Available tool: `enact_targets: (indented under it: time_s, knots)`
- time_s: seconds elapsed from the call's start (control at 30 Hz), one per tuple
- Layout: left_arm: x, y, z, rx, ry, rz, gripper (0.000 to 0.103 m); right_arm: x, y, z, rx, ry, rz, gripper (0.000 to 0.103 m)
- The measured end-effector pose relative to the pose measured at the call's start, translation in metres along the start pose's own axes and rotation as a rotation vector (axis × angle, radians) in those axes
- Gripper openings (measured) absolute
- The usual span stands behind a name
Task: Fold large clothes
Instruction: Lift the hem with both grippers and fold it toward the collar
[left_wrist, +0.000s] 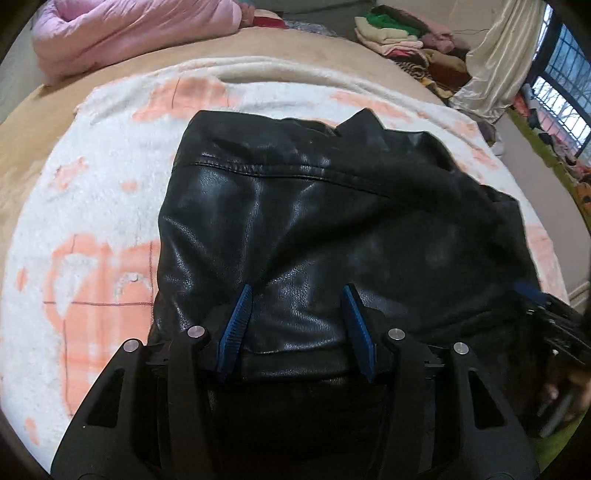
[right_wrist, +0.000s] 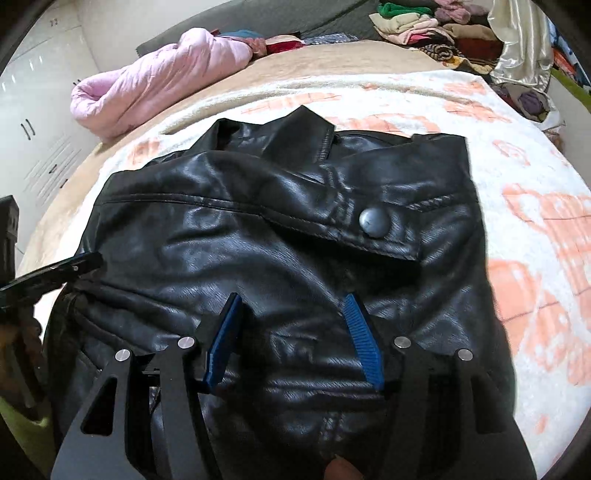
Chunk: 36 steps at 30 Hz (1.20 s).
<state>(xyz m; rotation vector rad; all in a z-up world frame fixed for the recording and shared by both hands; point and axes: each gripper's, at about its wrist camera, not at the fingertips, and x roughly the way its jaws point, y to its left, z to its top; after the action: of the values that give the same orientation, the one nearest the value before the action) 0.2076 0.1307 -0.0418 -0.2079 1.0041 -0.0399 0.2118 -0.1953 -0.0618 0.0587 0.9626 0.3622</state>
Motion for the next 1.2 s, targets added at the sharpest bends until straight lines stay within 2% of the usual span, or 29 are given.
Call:
enact_targets:
  time_s: [0.03,0.13,0.2,0.27,0.33,0.43,0.57,0.63,0.8,0.87,0.97,1.1,1.2]
  knots:
    - [-0.003,0.0,0.0,0.007,-0.003,0.007,0.043,-0.005,0.0,0.001,0.005,-0.007,0.002,0.057]
    - [-0.004,-0.001,0.0,0.015,-0.006,0.008,0.043,-0.032,-0.001,0.008,0.023,-0.11,0.046,0.057]
    - [-0.003,-0.001,0.001,0.006,-0.005,0.004,0.043,-0.041,-0.001,0.018,0.033,-0.159,0.045,0.056]
    - [-0.003,-0.001,0.001,0.01,-0.004,0.006,0.043,-0.046,0.001,0.033,0.037,-0.19,0.044,0.048]
    - [-0.005,-0.001,0.004,0.015,-0.004,0.009,0.043,-0.043,0.006,0.049,0.017,-0.2,0.043,0.044]
    - [-0.005,-0.002,0.004,0.023,-0.001,0.01,0.044,-0.022,0.005,0.066,0.007,-0.159,0.015,0.03]
    - [-0.005,-0.003,0.003,0.03,0.003,0.011,0.044,0.022,-0.005,0.07,0.026,-0.019,-0.06,0.023]
    - [-0.005,-0.003,0.004,0.031,0.004,0.011,0.045,0.041,-0.01,0.067,0.032,0.025,-0.054,0.023]
    - [-0.005,-0.007,0.004,0.051,0.001,0.017,0.047,0.049,-0.016,0.062,0.045,0.019,-0.032,0.023]
    - [-0.007,-0.01,0.004,0.065,-0.008,0.01,0.054,0.037,-0.013,0.059,0.049,-0.009,-0.027,0.024]
    - [-0.02,-0.02,0.004,0.109,-0.047,0.026,0.055,0.01,-0.009,0.053,0.064,-0.071,0.022,0.027]
    - [-0.039,-0.035,0.001,0.137,-0.086,-0.046,0.062,-0.018,0.003,0.039,0.025,-0.126,0.046,0.031]
    - [-0.042,-0.048,-0.006,0.176,-0.086,-0.055,0.063,-0.027,0.008,0.031,0.011,-0.135,0.055,0.035]
